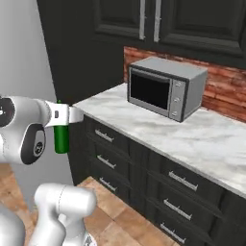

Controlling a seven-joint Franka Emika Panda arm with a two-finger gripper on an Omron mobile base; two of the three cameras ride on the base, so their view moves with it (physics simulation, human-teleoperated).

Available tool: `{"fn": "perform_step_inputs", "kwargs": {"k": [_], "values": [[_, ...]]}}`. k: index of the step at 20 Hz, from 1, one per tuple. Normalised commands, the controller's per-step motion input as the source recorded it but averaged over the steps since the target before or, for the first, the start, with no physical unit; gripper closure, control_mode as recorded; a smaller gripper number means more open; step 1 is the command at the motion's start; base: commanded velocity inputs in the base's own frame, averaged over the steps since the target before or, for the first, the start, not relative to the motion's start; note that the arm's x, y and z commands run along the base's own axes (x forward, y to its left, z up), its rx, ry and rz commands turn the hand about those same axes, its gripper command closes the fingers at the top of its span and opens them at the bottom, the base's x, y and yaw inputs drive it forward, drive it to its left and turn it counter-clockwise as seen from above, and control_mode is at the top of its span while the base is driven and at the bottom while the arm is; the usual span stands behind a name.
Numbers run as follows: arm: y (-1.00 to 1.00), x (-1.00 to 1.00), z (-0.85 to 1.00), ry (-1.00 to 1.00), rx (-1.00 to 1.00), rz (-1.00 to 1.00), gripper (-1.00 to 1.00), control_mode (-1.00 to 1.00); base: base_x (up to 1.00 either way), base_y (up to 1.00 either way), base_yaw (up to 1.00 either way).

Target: Place the beers on the top shelf of the fridge to keep them out of children's reach, and place the potato on lower shelves for easy access.

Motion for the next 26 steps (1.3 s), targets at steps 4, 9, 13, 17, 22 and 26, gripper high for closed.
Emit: {"fn": "perform_step_inputs", "kwargs": {"k": [4, 9, 13, 17, 22, 26], "values": [[0.0, 0.0, 0.0, 0.0, 0.0, 0.0, 1.0, 1.0, 0.0, 0.85, 0.74], [0.0, 0.0, 0.0, 0.0, 0.0, 0.0, 1.0, 1.0, 0.04, 0.97, 0.62], [0.0, 0.0, 0.0, 0.0, 0.0, 0.0, 1.0, 1.0, 0.36, 0.99, 0.49], [0.0, 0.0, 0.0, 0.0, 0.0, 0.0, 1.0, 1.0, 0.57, 1.0, 0.37], [0.0, 0.0, 0.0, 0.0, 0.0, 0.0, 1.0, 1.0, 0.67, 0.9, 0.21], [0.0, 0.0, 0.0, 0.0, 0.0, 0.0, 1.0, 1.0, 0.63, 0.66, -0.05]]}}
